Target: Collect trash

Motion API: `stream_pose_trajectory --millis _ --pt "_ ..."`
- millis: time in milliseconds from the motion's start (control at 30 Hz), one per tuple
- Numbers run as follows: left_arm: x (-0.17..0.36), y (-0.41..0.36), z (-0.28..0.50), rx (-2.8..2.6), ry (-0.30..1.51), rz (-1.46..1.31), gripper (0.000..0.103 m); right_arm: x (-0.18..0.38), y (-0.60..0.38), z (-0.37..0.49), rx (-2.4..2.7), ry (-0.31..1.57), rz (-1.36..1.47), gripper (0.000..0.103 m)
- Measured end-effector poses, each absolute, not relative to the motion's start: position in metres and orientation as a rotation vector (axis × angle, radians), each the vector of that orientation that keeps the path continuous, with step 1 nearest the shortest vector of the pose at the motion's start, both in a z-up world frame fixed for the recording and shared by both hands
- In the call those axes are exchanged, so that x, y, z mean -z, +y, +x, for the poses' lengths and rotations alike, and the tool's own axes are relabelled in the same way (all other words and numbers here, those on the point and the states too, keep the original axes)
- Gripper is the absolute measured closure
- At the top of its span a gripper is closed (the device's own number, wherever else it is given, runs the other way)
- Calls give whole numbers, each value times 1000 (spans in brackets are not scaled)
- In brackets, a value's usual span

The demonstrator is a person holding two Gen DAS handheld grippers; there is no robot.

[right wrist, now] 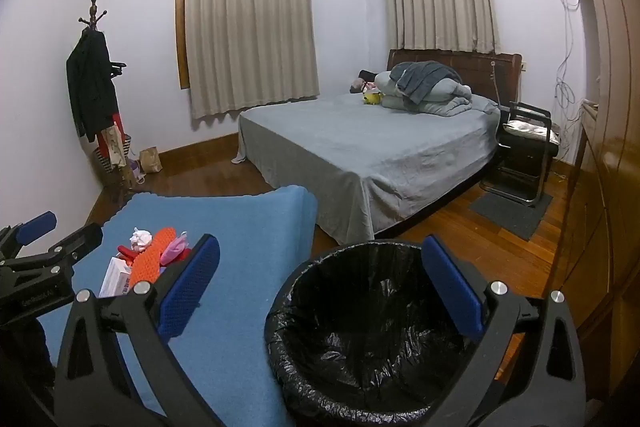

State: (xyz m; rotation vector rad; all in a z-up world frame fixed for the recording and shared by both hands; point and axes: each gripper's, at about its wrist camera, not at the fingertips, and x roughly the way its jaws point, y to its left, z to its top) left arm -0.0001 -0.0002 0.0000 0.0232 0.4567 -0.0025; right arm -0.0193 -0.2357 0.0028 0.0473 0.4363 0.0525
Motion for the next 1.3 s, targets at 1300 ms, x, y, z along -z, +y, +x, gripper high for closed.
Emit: stream_pose_trajectory --millis 1300 --pt "-1 2 2 -1 469 19 6 -2 -235 -18 -52 444 44 5"
